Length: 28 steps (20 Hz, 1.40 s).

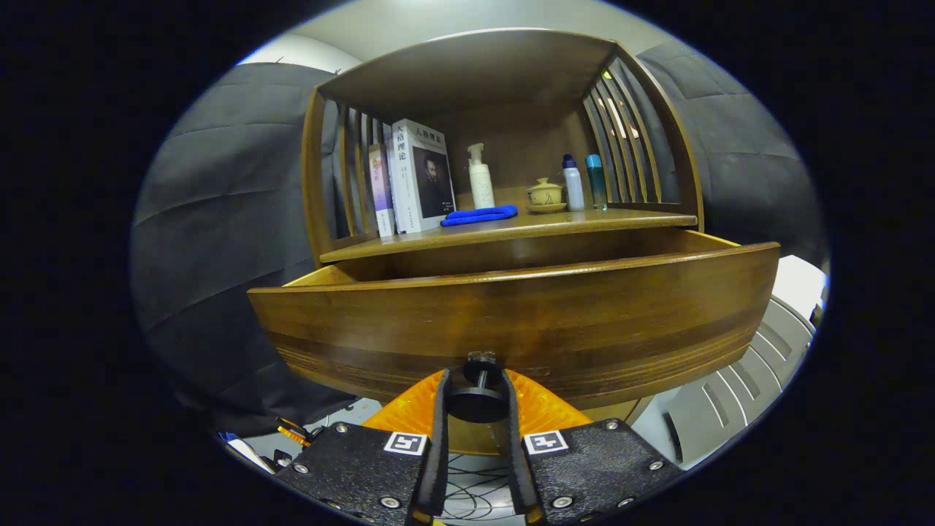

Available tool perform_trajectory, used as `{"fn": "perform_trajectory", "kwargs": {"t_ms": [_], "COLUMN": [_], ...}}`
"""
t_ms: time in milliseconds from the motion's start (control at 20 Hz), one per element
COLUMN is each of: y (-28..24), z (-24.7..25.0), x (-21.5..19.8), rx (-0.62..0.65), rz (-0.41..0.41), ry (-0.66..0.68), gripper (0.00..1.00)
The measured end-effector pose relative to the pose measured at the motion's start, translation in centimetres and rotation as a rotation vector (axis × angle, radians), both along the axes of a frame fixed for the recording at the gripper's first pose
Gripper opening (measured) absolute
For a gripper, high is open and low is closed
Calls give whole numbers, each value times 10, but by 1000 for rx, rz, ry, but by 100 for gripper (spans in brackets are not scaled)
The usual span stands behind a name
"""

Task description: Pull open the drawer, take out the items inside it, and place them on the countertop above the cabinet.

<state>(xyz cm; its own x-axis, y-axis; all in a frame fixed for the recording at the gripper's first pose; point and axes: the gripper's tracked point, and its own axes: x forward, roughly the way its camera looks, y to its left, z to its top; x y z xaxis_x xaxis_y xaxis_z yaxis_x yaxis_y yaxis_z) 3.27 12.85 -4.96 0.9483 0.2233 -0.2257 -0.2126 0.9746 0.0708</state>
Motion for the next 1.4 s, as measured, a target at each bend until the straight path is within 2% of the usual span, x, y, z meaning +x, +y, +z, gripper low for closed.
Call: {"fn": "perform_trajectory", "kwargs": {"t_ms": [550, 850, 950, 1150, 1400], "y": [10, 15, 14, 23, 22], "z": [-9, -9, -6, 29, 73], "x": [-65, -74, -77, -80, -82], "rx": [1, -34, -46, -37, -60], "rz": [75, 125, 142, 184, 179], "ry": [27, 8, -8, -121, -236], "gripper": [35, 38, 46, 65, 88]}}
